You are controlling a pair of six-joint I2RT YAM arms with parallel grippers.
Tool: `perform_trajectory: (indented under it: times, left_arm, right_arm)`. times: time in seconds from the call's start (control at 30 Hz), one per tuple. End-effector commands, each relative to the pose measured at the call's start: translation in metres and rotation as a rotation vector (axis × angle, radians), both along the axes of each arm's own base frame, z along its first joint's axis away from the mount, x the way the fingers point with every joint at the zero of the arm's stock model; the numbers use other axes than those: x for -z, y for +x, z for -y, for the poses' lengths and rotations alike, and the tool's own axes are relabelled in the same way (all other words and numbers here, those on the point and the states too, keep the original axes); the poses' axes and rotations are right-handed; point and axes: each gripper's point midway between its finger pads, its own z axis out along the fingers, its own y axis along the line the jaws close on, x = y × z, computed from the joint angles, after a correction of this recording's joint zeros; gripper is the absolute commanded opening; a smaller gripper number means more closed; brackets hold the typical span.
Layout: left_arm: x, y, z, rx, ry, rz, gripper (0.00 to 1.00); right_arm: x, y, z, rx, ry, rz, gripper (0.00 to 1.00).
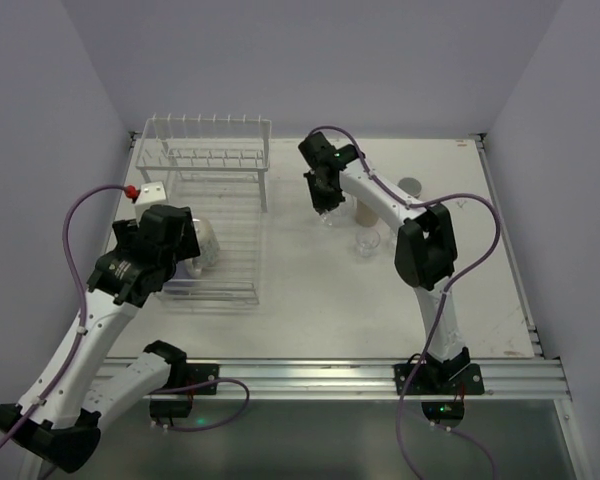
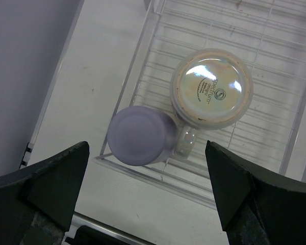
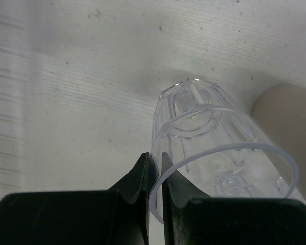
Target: Unload the cups from the dish rack
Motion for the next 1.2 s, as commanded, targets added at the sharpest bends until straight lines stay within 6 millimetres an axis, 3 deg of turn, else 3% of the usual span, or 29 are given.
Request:
perform_trajectory:
  times: [0.0,0.27,0.53,0.83,0.97,1.17]
  left_arm:
    - [-0.002,0.001,-0.006,-0.030,0.021,-0.012,1.00]
    - [0.001,0.010,0.004,0.025,0.022,-0.046,1.00]
    - [0.006,0.034,0.020,0.080,0.017,-0.057,1.00]
    - [0.005,0.059,0.030,0.148,0.012,-0.055,1.00]
    - [0.003,0.068,0.034,0.218,-0.045,-0.044,1.00]
    - [0.007,0.078,0.024,0.264,-0.083,-0.062,1.00]
  right_arm:
    - [0.004,-0.005,0.022,-0.006,-0.130,-0.025,0.00]
    - [0.012,-0.004,0.028,-0.009,-0.179,-0.037,0.00]
    - [0.020,-0.002,0.024,-0.022,-0.177,-0.058,0.23]
    - [0.023,-0.001,0.021,-0.033,-0.158,-0.050,0.38]
    - [0.009,-0.002,0.016,-0.045,-0.114,-0.017,0.55]
    - [-0.028,-0.014,0.016,-0.060,-0.039,0.035,0.60]
